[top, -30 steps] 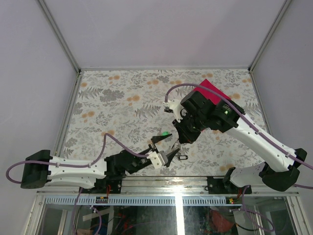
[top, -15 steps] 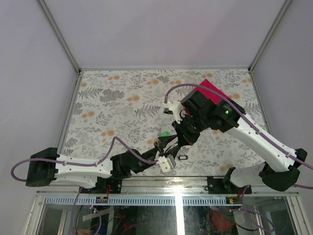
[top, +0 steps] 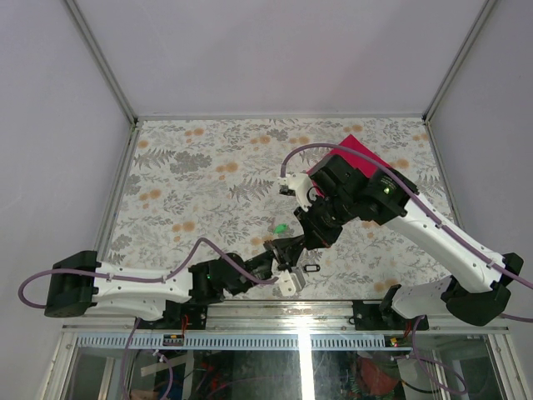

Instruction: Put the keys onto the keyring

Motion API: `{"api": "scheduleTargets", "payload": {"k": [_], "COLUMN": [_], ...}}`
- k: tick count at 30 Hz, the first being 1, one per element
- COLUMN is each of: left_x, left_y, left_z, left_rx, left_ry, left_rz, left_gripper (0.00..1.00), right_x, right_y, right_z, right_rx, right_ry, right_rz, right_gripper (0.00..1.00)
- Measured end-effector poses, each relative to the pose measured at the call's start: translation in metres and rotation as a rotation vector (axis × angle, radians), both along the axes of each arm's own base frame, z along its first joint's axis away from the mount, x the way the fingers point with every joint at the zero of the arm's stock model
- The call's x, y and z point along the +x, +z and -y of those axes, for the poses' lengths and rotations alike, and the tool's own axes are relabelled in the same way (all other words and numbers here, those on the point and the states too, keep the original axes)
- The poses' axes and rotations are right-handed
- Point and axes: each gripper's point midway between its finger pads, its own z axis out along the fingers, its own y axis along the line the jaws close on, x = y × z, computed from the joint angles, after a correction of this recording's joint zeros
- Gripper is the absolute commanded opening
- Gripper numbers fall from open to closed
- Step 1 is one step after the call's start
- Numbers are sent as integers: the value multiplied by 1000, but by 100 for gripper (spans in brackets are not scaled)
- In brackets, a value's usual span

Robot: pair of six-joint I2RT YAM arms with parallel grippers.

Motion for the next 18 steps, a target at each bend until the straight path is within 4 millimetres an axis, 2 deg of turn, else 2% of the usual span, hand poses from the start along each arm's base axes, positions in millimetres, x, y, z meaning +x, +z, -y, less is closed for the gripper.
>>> {"api": "scheduleTargets", "payload": {"k": [6, 8, 15, 18], "left_x": [4, 5, 9, 11], "left_y": [6, 11, 24, 26], "left_z": [0, -1, -7, -8], "left_rx": [2, -14, -74, -84], "left_ry": [21, 30, 66, 87], "left_rz": [-4, -11, -69, -105], "left_gripper": [0, 0, 0, 0], "right_x": [3, 5, 18, 18], "right_y": [4, 8, 35, 40], "right_z": [-1, 1, 11, 18], "right_rx": [28, 61, 282, 413], "right_ry": [-19, -38, -138, -189], "right_rz": [29, 66, 292, 379], "right_gripper": [41, 47, 51, 51]}}
